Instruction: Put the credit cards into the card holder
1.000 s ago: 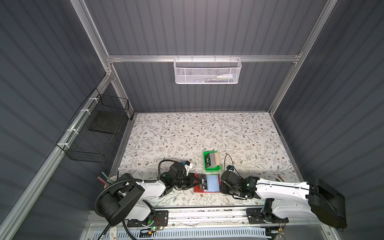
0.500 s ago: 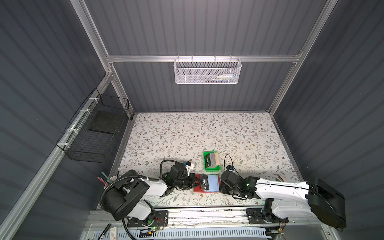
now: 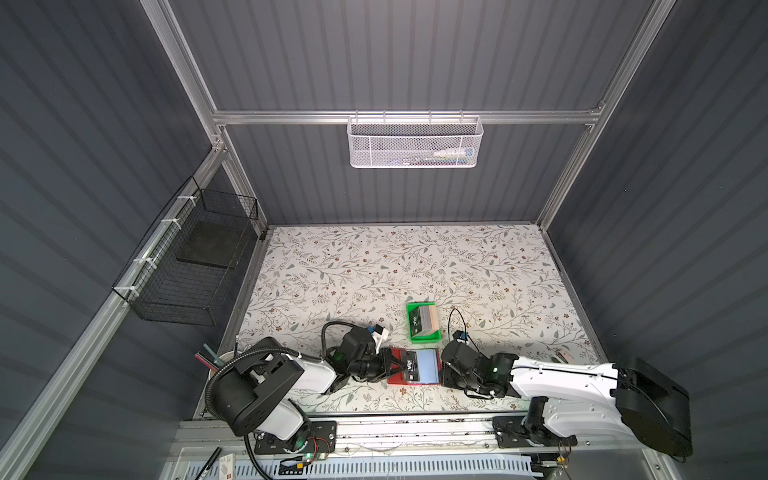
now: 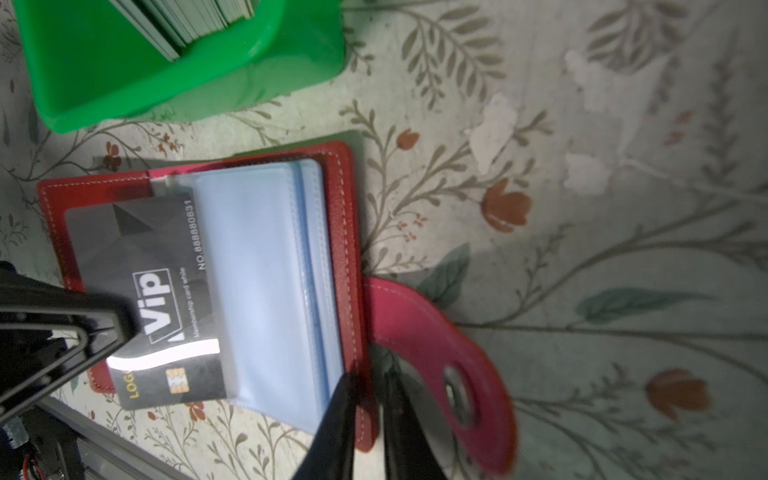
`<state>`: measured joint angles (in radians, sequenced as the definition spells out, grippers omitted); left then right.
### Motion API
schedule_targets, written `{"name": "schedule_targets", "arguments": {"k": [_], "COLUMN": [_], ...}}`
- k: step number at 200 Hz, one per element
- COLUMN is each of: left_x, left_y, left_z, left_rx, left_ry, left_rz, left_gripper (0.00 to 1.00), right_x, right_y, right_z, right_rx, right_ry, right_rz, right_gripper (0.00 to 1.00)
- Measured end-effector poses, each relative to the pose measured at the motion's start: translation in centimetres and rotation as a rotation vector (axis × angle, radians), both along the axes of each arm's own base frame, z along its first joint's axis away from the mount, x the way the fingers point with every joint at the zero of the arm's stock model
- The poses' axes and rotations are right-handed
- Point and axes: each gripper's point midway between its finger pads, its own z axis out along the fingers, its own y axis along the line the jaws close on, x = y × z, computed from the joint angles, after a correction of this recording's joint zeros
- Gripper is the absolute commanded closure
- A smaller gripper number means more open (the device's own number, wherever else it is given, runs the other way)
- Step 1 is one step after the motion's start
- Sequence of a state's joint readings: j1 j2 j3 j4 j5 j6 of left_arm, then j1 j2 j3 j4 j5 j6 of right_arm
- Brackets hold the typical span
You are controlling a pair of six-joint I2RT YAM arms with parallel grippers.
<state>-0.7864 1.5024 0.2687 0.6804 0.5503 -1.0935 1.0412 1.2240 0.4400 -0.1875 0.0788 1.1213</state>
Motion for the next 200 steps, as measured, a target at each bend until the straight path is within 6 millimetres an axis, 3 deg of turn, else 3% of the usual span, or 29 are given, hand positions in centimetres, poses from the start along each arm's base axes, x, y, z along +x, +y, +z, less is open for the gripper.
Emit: {"name": "schedule_targets", "arguments": {"k": [111, 200], "left_x": [0.1, 0.4], "left_y": [-0.5, -0.7], "left_z": [-0.6, -1.0], "left_rx": [-0.005, 0.025], "left_ry": [0.007, 0.031], "left_rz": [-0.003, 0.005], "left_gripper": [1.00, 0.89], "right_x": [0.1, 0.3], "right_y": [0.2, 0.2], "right_z": [-0.1, -0.1], "right_rx": [-0.002, -0.006], "right_ry": [-0.001, -0.004], "right_rz": [0.000, -0.002], "right_gripper": [0.83, 0.85]}}
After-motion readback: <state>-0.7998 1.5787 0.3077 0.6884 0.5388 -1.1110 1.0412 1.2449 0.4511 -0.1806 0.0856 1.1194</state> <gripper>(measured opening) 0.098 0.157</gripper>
